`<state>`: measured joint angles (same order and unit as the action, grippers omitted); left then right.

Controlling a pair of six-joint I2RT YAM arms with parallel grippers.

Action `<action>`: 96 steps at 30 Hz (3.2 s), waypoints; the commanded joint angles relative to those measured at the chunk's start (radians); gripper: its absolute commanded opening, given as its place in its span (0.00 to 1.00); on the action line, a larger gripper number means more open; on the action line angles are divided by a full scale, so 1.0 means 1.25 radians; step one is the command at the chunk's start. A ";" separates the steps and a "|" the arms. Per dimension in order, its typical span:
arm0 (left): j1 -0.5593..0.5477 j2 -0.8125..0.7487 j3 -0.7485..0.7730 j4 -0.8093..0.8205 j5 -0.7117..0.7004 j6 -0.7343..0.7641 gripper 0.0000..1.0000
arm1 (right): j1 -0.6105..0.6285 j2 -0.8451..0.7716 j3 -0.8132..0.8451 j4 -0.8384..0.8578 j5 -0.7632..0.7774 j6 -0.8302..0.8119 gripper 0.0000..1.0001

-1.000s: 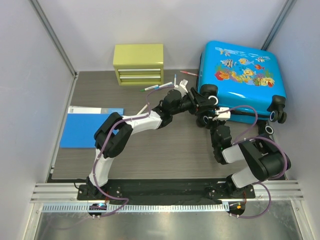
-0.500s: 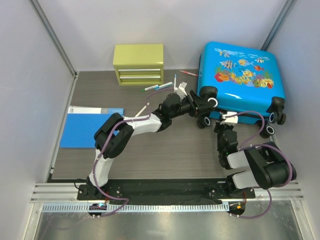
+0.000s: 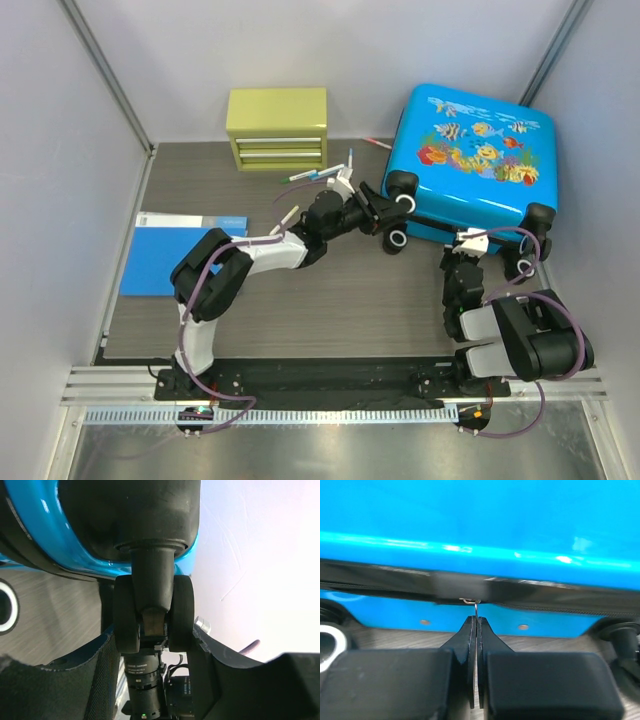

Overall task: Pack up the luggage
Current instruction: Zip the luggage at the center of the board.

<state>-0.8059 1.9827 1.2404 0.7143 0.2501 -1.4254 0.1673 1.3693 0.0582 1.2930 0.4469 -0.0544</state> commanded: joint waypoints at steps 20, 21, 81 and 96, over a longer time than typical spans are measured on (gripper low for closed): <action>0.160 -0.263 -0.193 0.075 -0.092 0.098 0.00 | -0.053 -0.204 -0.099 0.177 0.126 -0.012 0.01; 0.165 -0.271 -0.201 0.072 -0.093 0.101 0.00 | -0.053 -0.220 -0.098 0.133 0.121 -0.006 0.01; 0.344 -0.409 -0.022 -0.321 -0.050 0.345 0.11 | -0.053 -0.597 0.009 -0.454 0.046 0.042 0.01; 0.212 -0.550 0.019 -0.532 -0.272 0.579 0.72 | -0.021 -0.661 0.016 -0.552 -0.092 0.138 0.01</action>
<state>-0.4889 1.3407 1.2533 0.0906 0.0360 -0.8135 0.1257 0.5804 0.0139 0.5369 0.3523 0.0788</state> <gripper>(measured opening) 0.714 0.022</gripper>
